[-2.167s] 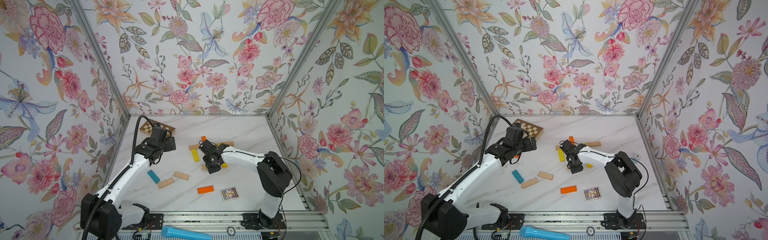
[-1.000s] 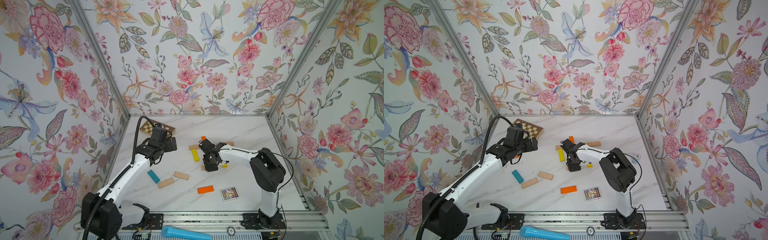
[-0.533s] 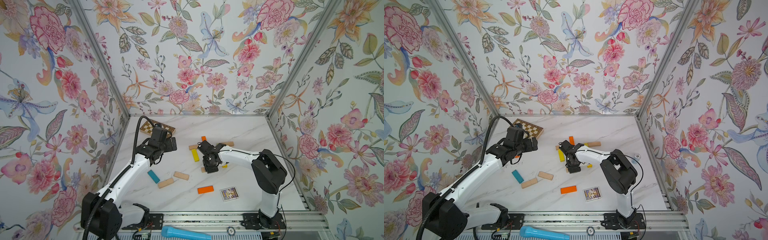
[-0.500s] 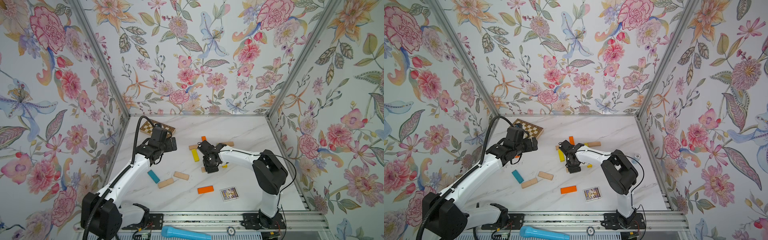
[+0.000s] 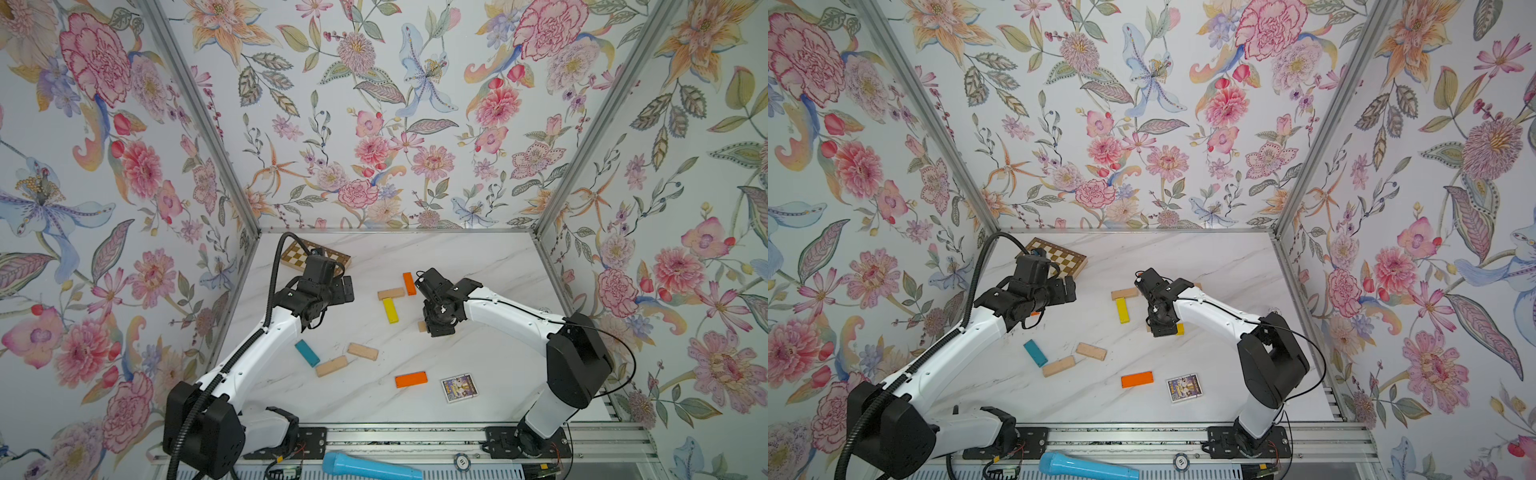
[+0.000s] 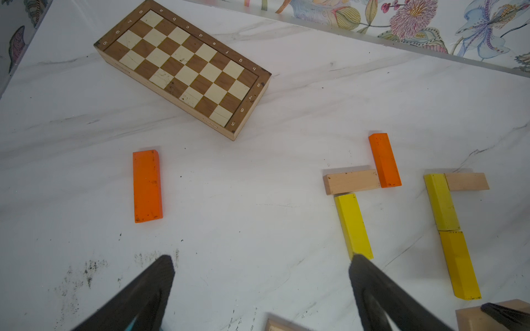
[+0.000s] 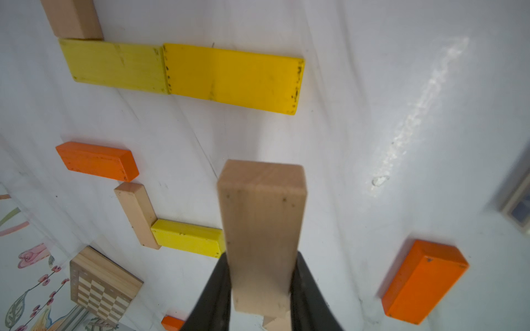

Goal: Assemble the number 6 with building blocks
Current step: Pick up the building block from the center of the board, then assemble the building block at the center of the board.

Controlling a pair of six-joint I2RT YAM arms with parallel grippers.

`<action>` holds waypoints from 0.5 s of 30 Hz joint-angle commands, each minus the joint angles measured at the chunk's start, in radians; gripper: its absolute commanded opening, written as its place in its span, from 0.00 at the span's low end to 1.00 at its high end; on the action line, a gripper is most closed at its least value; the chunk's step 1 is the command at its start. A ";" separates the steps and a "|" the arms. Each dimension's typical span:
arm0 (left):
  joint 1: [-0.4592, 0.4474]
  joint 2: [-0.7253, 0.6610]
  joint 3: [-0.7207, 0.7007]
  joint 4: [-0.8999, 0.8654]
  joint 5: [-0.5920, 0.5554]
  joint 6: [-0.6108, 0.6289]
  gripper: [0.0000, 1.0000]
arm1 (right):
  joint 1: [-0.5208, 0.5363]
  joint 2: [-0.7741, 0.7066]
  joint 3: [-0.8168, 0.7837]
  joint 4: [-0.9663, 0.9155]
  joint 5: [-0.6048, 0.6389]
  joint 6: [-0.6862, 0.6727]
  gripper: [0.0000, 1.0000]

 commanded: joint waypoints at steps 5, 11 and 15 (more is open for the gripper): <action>-0.002 0.020 -0.016 0.007 0.001 0.022 0.99 | -0.146 -0.084 -0.068 -0.071 0.016 -0.129 0.28; -0.003 0.045 -0.015 0.004 -0.014 0.026 0.99 | -0.275 -0.109 -0.099 -0.071 -0.002 -0.202 0.29; -0.004 0.060 -0.011 0.010 -0.019 0.036 0.99 | -0.344 -0.082 -0.084 -0.069 -0.021 -0.260 0.29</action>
